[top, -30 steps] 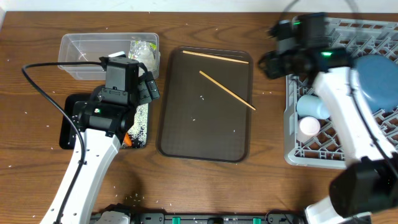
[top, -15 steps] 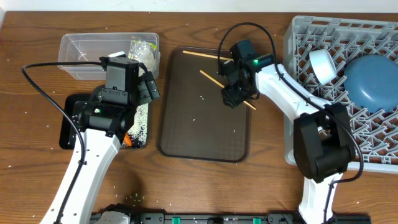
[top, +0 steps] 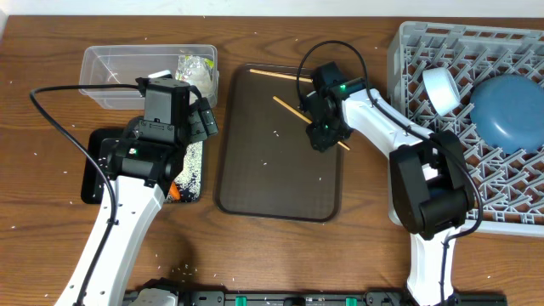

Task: Sort waste into correct bins and load items into the dishwasher rack
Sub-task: 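Grasp the lower wooden chopstick with the right gripper, then carry the chopstick right and drop it into the gray rack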

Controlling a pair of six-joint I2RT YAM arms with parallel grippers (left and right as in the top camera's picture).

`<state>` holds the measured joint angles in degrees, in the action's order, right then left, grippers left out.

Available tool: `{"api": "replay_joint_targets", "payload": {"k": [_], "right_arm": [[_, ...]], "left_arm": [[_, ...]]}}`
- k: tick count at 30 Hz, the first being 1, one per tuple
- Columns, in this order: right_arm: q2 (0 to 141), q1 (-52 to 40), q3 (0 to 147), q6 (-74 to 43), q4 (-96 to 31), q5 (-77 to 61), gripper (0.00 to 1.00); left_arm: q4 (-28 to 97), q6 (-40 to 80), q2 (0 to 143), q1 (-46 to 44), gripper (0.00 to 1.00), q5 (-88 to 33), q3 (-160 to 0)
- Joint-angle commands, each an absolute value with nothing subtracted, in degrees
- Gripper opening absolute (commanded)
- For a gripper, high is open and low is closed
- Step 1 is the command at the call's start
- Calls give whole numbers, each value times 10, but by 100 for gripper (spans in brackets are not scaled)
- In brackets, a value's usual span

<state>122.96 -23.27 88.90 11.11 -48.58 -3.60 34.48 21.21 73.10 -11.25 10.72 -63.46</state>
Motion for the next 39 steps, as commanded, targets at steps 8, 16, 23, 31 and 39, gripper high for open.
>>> {"api": "replay_joint_targets", "payload": {"k": [8, 16, 23, 31, 39], "right_arm": [[1244, -230, 891, 103, -485, -32, 12], [1245, -228, 891, 78, -484, -32, 1], [1204, -220, 940, 42, -514, -57, 1], [1077, -152, 1012, -12, -582, -50, 1], [985, -8, 1011, -46, -675, 44, 1]], "left_arm": [[345, 217, 734, -110, 98, 114, -642], [345, 217, 734, -110, 98, 114, -642], [345, 217, 734, -110, 98, 114, -642], [345, 217, 734, -110, 98, 114, -642], [345, 217, 734, -110, 98, 114, -642]]}}
